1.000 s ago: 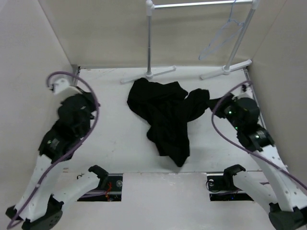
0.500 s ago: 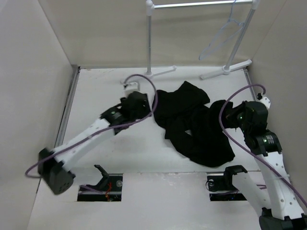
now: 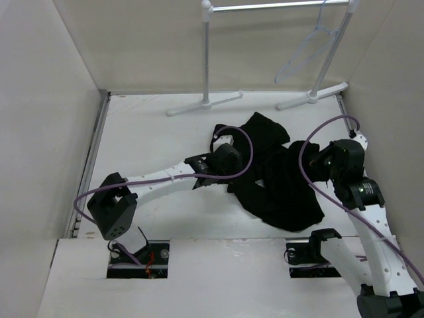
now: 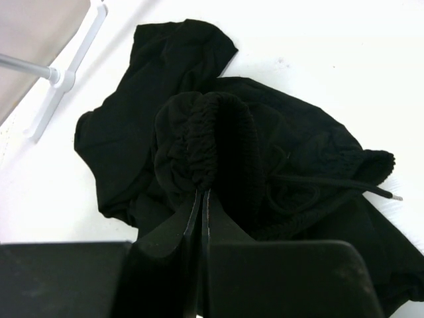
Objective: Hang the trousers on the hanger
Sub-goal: Flatten out the trousers at the center of the board.
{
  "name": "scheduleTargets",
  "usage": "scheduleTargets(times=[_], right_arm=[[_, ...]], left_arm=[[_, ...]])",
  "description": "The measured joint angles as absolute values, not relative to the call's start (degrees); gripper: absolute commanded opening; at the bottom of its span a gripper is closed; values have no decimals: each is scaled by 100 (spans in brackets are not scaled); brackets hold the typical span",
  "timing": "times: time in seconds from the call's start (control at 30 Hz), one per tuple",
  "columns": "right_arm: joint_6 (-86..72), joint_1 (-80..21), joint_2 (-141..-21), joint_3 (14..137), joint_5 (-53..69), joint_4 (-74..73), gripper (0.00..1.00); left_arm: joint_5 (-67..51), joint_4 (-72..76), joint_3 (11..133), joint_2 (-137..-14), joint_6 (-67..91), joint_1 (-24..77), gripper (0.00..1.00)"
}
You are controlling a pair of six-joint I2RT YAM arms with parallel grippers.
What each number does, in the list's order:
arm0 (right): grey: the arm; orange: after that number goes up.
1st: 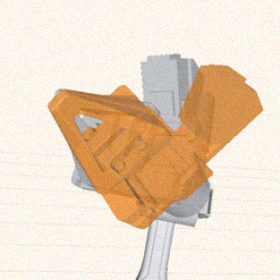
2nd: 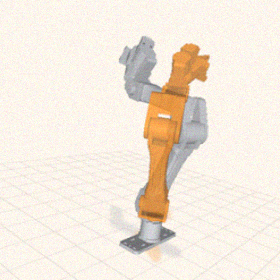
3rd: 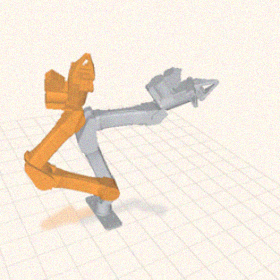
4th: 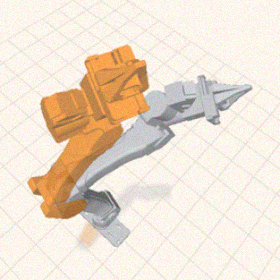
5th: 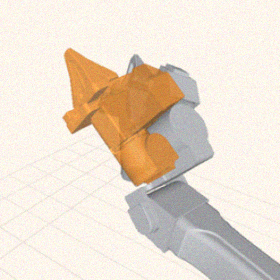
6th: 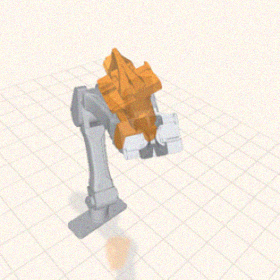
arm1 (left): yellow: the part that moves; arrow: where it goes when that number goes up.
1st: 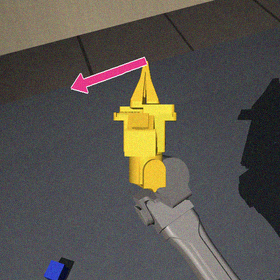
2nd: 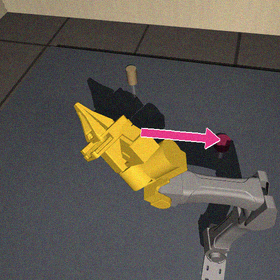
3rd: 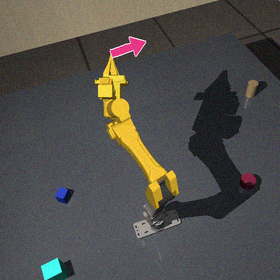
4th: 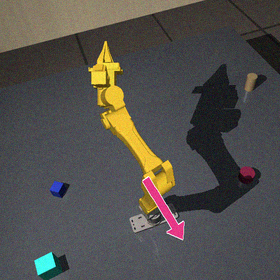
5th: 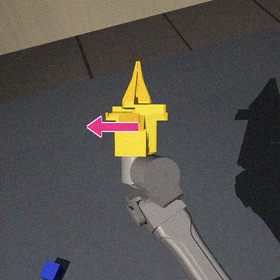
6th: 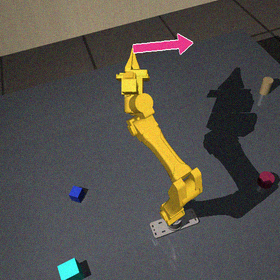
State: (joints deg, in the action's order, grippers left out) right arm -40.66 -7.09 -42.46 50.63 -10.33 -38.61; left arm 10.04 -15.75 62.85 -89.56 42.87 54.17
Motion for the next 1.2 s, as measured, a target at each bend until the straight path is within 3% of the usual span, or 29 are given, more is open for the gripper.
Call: scheduleTargets(times=[0.13, 0.2, 0.33, 0.4, 0.53, 0.67, 0.77, 0.87, 1.0, 1.2], right_arm=[[-4045, -725, -4362, 5061, -998, -3815, 6], [-4045, -755, -4386, 5057, -958, -3774, 6], [-4047, -836, -4377, 4995, -849, -3647, 6], [-4045, -838, -4366, 4974, -827, -3642, 6], [-4042, -838, -4278, 4969, -805, -3640, 6], [-4038, -838, -4237, 4969, -786, -3640, 5], [-4034, -825, -4235, 5019, -762, -3667, 4], [-4058, -716, -4298, 5378, -668, -3795, 3], [-4246, -484, -4674, 6619, -421, -3863, 3], [-4438, -449, -4670, 7688, -237, -3531, 3]], left_arm=[[718, -1496, 6230, -9148, 4630, 5605, 65], [644, -1455, 6226, -9301, 4777, 5666, 57], [585, -1302, 6224, -9660, 5009, 5697, 18], [607, -1280, 6195, -9712, 5098, 5655, 9], [891, -1361, 5841, -9205, 5249, 5483, 6], [1264, -2005, 5581, -7618, 5290, 4963, 5], [1557, -2615, 5704, -6066, 5175, 3994, 5], [1848, -3293, 6342, -5096, 4807, 2379, 5], [1774, -3848, 8106, -5153, 4340, -64, 6], [1837, -4056, 10267, -6018, 4075, -729, 6]])
